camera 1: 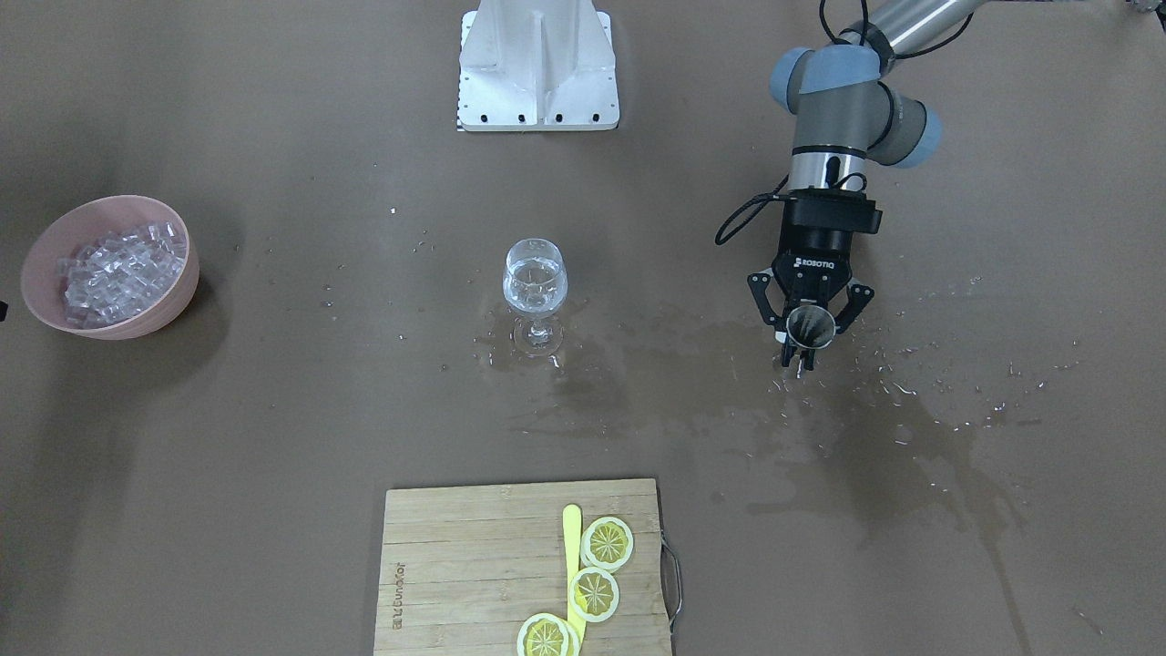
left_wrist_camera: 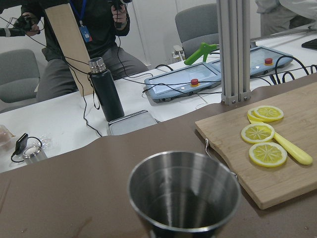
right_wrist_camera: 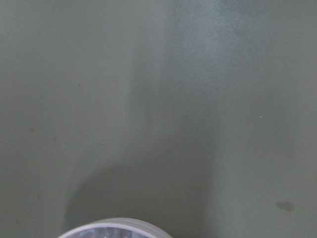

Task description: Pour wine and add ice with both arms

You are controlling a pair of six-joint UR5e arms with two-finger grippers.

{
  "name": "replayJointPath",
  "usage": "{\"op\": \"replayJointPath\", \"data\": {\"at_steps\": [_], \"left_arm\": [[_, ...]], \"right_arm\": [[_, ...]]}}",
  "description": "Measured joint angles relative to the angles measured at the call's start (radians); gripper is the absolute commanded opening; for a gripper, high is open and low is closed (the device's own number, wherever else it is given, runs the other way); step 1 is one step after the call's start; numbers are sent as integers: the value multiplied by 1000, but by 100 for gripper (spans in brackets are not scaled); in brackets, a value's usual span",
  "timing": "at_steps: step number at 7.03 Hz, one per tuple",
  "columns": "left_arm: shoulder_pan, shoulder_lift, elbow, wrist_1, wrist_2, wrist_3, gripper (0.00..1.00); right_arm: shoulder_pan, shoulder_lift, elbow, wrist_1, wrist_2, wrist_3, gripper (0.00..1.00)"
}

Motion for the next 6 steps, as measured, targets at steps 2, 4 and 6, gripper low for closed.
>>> {"op": "replayJointPath", "data": {"at_steps": [2,4,6], "left_arm": [[-88,21,109,-116,-164,-87,0],[-143,51,300,-371,-219,-101,0],[-222,87,365,-429,-240,-88,0]], "right_arm": [[-97,-18,53,109,-50,157,100],[-120,-31,80,130,-58,186,100],[-123,-59,112,131,-59,189,100]]}}
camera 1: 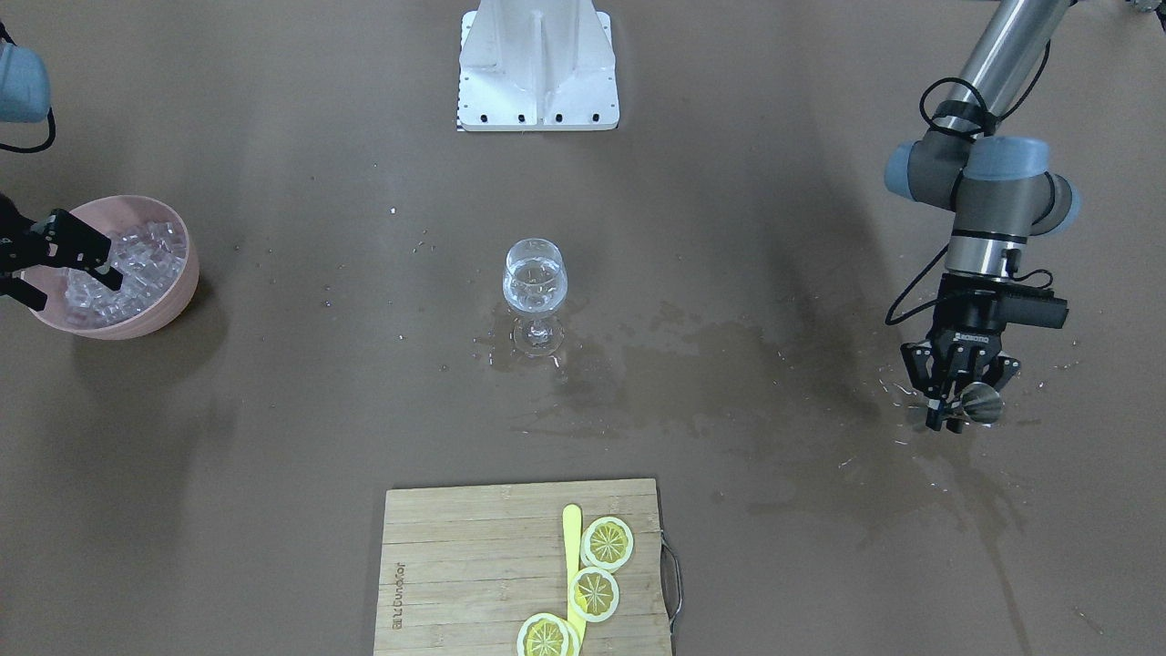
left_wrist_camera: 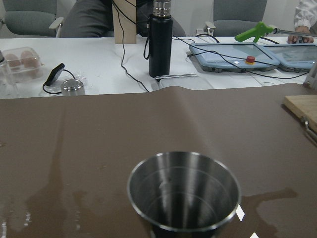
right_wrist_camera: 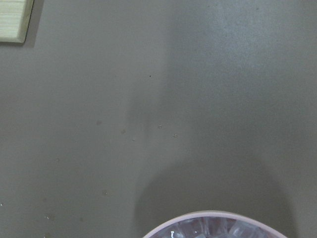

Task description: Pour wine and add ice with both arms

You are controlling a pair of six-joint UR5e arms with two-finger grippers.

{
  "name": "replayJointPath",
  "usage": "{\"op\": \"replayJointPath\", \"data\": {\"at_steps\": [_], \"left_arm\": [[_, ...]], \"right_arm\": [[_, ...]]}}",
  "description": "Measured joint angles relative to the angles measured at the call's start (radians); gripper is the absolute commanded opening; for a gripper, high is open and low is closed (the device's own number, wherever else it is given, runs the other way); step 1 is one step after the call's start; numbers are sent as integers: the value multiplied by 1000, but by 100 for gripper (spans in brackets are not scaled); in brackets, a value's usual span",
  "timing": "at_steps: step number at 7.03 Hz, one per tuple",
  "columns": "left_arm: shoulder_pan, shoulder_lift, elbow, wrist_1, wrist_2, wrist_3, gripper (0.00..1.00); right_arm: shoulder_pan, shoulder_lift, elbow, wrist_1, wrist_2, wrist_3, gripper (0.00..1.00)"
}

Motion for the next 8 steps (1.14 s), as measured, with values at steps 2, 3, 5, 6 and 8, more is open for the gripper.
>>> {"op": "replayJointPath", "data": {"at_steps": [2,3,5,6,8], "left_arm": [[-49,51,24,-51,-22,46,0],[-51,60,45,-71,-19,53,0],[-48,44,96,-84,0,42,0],[-46,32,113,-85,7,15,0],[-38,16,132,-85,12,-38,0]], "right_arm": [[-1,-20,23,0,0,0,100],[-1,-22,27,0,0,0,100],[-1,-25,31,0,0,1,100],[-1,-28,35,0,-1,2,100],[-2,-30,38,-1,-1,2,100]]}}
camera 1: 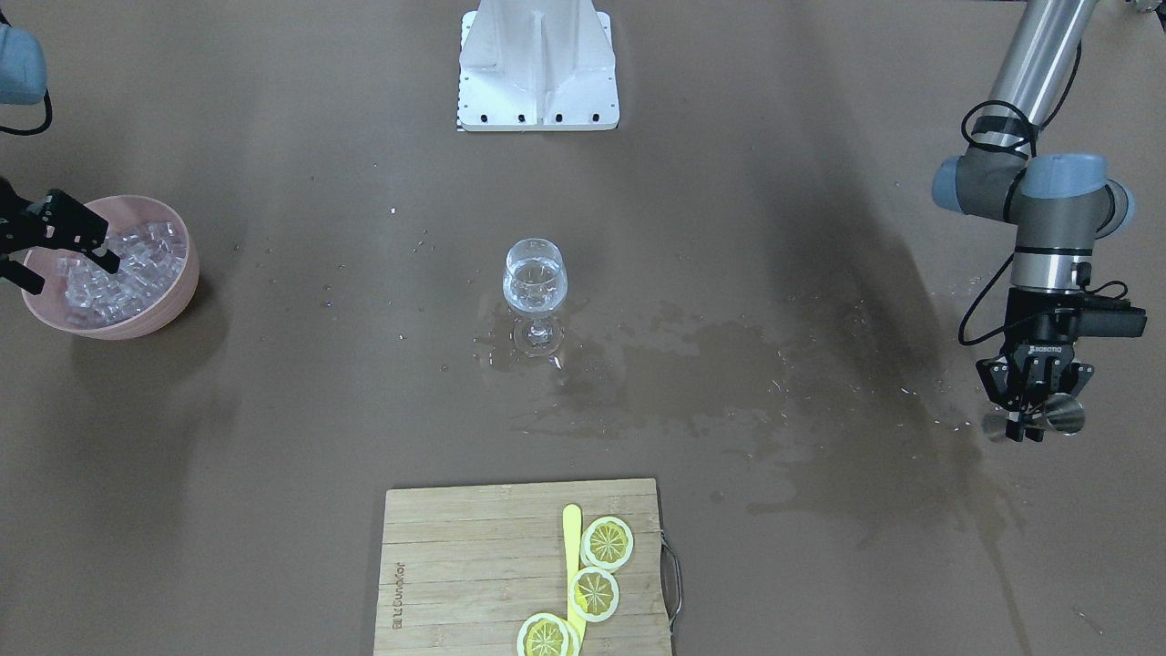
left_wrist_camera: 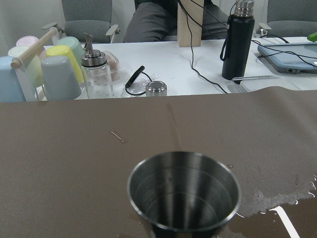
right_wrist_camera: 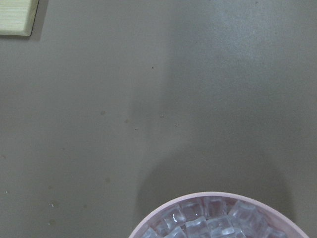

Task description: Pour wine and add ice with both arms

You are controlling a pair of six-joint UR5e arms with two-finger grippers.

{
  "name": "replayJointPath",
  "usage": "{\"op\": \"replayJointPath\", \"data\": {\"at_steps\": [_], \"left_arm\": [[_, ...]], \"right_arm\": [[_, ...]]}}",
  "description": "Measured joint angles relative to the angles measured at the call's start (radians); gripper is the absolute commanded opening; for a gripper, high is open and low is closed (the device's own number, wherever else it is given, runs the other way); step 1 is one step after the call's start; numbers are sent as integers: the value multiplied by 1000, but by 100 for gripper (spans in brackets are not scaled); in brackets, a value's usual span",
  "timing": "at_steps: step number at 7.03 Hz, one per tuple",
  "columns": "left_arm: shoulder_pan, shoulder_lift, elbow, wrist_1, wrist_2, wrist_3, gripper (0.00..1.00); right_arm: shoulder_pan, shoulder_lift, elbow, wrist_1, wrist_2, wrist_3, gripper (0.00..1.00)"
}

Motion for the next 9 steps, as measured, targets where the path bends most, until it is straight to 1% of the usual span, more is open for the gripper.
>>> {"op": "replayJointPath", "data": {"at_steps": [2,3,5,6,9], "left_arm": [[17,-2,15,0,4,-10,0],[22,-3,21,0,4,-11,8],[28,-3,25,-1,2,-9,58],[29,-3,24,0,-1,-6,98],[28,0,9,-2,-13,-4,99]], "right_arm": [[0,0,2,-1,1,0,100],[0,0,2,0,1,0,100],[-1,-1,2,-1,2,0,100],[-1,-2,3,-1,3,0,100],[-1,-1,4,-1,3,0,100]]}}
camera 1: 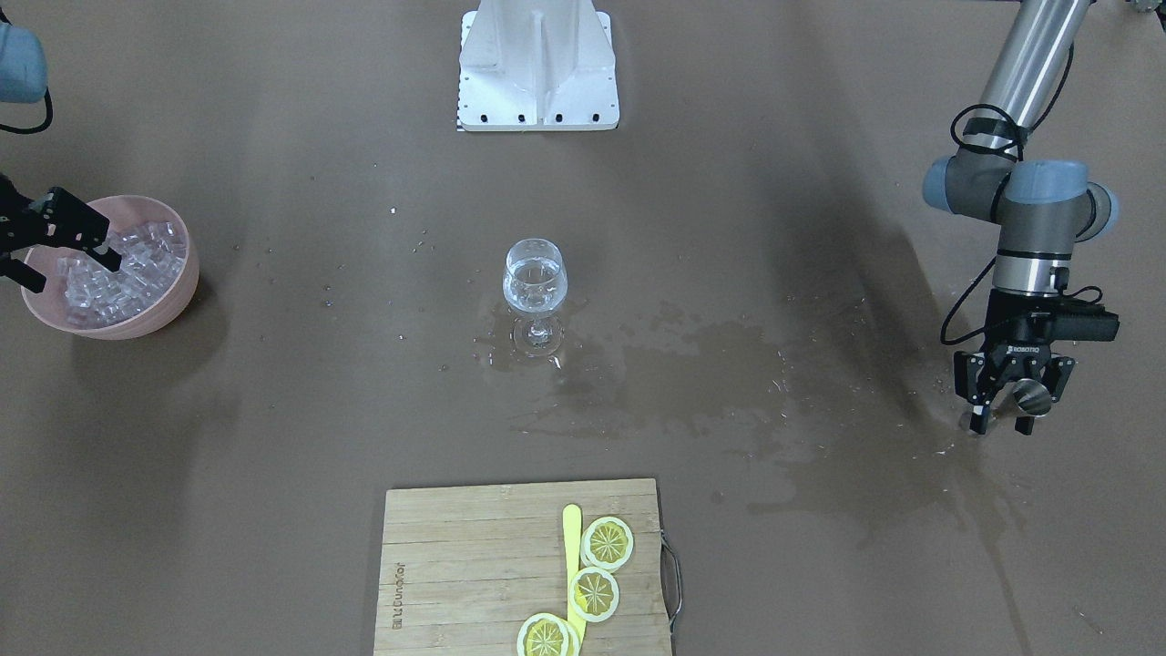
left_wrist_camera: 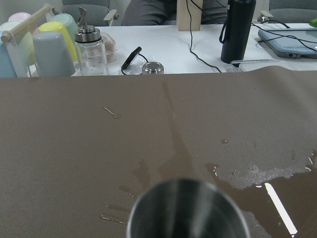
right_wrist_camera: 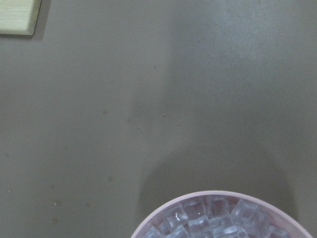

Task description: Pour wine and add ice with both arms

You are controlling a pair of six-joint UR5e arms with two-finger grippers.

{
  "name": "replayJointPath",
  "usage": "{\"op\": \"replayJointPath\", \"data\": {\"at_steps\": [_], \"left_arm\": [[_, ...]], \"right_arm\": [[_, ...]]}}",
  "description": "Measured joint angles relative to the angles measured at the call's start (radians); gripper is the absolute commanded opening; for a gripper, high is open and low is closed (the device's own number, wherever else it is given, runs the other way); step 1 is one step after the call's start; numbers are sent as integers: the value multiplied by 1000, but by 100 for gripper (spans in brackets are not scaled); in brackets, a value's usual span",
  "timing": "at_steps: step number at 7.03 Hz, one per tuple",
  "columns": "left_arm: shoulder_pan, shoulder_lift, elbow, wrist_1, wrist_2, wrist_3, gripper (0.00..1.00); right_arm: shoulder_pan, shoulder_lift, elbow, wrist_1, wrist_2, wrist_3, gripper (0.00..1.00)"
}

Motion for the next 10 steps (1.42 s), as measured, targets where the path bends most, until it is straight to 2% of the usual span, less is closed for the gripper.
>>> {"op": "replayJointPath", "data": {"at_steps": [4,6,8,9,10], "left_arm": [[-4,66,-79,-5,-91,2,99],[-34,133,-153,0,-221,2,99],[-179,156,-176,45,-480,2,99],[-276,154,-183,104,-628,16,99],[-351,150,-204,199,-737,70,99]], "right_arm": [[1,0,2,0,0,0,100],[1,0,2,0,0,0,100],[1,-2,1,-1,-3,0,100],[1,-2,1,-1,-8,0,100],[1,-2,1,-2,-13,0,100]]}}
